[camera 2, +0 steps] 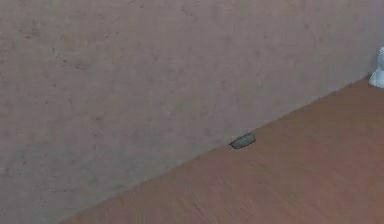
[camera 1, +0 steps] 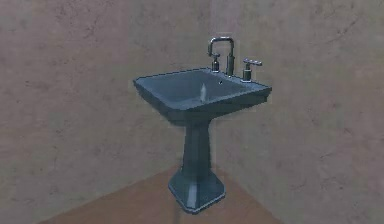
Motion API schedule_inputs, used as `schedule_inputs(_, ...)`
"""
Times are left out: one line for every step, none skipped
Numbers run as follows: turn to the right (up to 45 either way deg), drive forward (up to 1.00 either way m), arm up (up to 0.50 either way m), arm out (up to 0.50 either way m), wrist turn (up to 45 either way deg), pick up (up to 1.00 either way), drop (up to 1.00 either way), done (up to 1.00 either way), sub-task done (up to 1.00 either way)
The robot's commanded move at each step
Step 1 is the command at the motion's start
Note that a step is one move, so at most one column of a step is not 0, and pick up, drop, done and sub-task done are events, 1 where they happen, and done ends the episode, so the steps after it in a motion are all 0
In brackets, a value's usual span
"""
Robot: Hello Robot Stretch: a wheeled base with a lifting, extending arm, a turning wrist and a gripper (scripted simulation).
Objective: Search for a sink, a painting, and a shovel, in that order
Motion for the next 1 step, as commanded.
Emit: schedule_inputs(-45.0,0.00,0.00,0.00,0.0,0.00,0.00,0.00,0.00)
